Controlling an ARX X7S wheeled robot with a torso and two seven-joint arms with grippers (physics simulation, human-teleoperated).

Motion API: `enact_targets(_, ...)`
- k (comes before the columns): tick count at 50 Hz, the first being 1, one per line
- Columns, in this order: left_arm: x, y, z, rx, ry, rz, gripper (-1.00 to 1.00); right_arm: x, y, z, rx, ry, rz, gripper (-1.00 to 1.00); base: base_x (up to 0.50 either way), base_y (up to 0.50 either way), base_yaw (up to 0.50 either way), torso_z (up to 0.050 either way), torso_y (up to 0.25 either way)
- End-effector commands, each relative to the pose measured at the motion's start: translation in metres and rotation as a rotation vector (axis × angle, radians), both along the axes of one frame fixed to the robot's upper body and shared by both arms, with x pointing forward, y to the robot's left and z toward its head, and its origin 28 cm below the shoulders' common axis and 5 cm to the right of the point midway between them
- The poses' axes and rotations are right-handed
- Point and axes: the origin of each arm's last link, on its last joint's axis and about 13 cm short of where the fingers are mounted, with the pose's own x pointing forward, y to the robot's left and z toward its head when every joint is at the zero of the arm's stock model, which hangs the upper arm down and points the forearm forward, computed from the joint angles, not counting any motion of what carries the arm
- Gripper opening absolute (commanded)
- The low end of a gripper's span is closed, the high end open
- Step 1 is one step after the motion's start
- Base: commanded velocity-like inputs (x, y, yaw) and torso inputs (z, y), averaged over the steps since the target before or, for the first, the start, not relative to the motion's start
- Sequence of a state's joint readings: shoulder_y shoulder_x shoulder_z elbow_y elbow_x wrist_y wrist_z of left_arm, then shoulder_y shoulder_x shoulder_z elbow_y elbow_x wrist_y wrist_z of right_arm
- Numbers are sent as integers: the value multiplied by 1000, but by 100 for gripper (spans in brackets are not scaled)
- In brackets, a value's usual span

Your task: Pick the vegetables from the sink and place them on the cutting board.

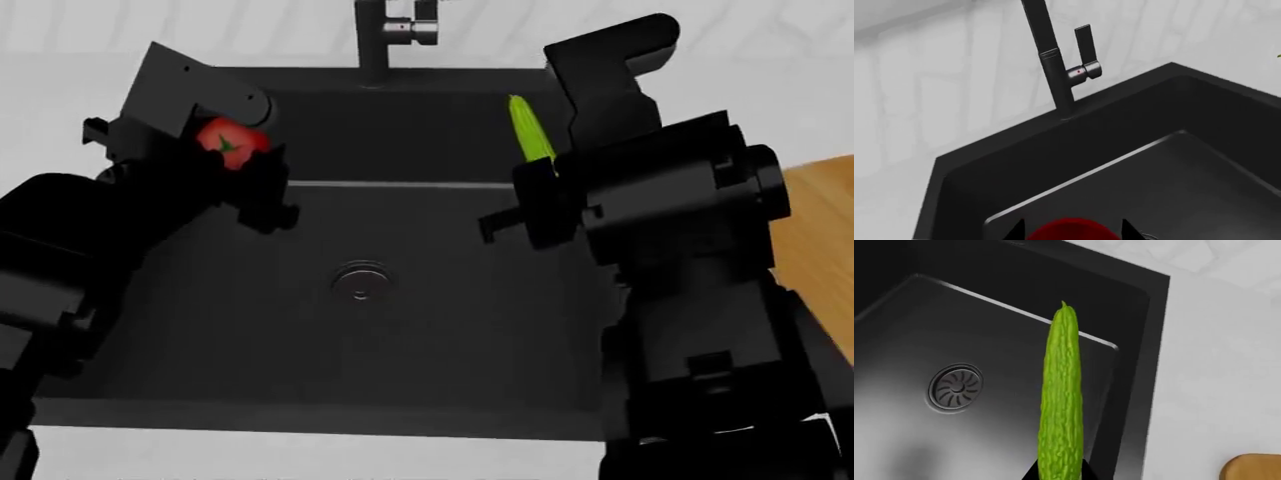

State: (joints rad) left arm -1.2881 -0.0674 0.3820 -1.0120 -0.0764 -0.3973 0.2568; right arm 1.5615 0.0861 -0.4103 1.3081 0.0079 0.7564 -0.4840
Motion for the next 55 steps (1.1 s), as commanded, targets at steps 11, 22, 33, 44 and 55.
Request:
enact_targets(11, -2, -10, 8, -84, -40, 13, -100, -2, -8, 7, -9, -32, -1, -100, 0, -500, 0, 0, 0)
enact_targets(22, -5, -11, 8, -97, -38, -14, -100, -17, -10, 17, -16, -62, 8, -100, 0, -500, 0, 0, 0)
enact_targets(33, -5, -12, 9, -96, -41, -20, -100, -22, -14, 18, 5, -69, -10, -100, 0, -500, 0, 0, 0)
enact_targets(44, -9, -19, 14, -81, -66, -39, -100, -24, -17, 14, 13, -68, -25, -100, 0, -500, 0, 0, 1)
enact_targets(55, -12, -19, 17, -84, -70, -39, -100, -23, -17, 9, 9, -71, -26, -100, 133, -480, 0, 0, 0)
